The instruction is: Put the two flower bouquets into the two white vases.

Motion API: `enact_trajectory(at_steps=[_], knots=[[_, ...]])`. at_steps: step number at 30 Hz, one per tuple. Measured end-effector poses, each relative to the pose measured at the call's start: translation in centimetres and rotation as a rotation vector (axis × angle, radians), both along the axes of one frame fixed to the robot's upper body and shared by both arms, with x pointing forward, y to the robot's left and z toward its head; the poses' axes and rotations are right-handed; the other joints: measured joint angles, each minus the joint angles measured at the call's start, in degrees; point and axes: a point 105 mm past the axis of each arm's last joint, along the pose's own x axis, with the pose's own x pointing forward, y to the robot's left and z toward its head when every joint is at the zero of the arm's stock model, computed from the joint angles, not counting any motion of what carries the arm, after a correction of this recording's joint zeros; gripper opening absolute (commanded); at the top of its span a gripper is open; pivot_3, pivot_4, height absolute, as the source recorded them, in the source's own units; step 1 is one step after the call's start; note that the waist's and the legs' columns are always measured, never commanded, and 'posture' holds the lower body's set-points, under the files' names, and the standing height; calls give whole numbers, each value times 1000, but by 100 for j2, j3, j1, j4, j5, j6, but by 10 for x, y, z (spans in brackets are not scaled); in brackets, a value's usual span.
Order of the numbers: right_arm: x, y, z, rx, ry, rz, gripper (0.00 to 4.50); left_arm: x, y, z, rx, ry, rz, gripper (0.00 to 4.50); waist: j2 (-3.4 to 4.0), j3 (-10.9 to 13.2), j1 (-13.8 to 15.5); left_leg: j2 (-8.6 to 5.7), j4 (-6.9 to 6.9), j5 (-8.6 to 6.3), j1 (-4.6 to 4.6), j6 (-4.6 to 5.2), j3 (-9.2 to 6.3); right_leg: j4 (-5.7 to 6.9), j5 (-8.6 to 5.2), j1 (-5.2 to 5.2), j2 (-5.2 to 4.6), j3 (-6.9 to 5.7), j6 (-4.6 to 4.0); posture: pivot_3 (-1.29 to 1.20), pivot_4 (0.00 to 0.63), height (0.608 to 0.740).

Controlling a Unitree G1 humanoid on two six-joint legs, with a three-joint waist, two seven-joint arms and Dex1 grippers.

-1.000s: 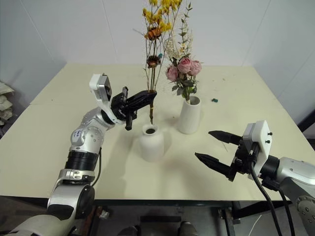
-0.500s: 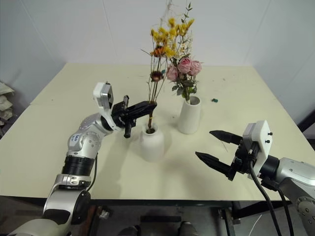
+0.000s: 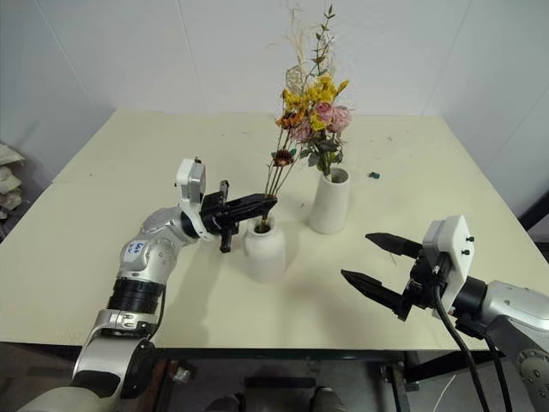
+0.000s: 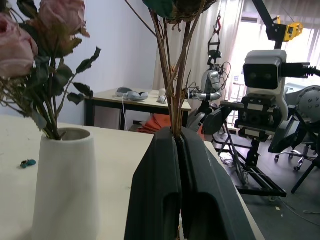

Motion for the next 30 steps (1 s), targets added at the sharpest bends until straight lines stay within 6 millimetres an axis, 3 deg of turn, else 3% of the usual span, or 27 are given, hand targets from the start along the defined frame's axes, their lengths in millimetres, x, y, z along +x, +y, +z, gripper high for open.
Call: enact_trajectory(at_steps=[13,19,24,30], knots=[[-2,-5,4,-6,-14,-12,4500,-3,14,-2,95,-25,37,4420,0,0,-2,0,-1,0,1,0,0,0,-1,0,0,1,-1,0,150,740],[-3,-9,7,-27,-24,-15,4500,1,29,19,125,-109,90,4494,0,0,-6,0,-1,0,0,0,0,-2,-1,0,0,1,-4,0,150,740],[1,-14,10,-54,-33,-29,4500,12,56,49,136,-220,188,4494,0,0,-11,1,-3,0,1,1,4,-5,-1,-1,-1,1,-5,0,150,740],[3,-17,9,-55,-29,-34,4500,19,66,44,144,-218,228,4494,-1,0,4,1,-7,-2,-4,4,4,-6,3,-4,-1,1,4,0,150,740]])
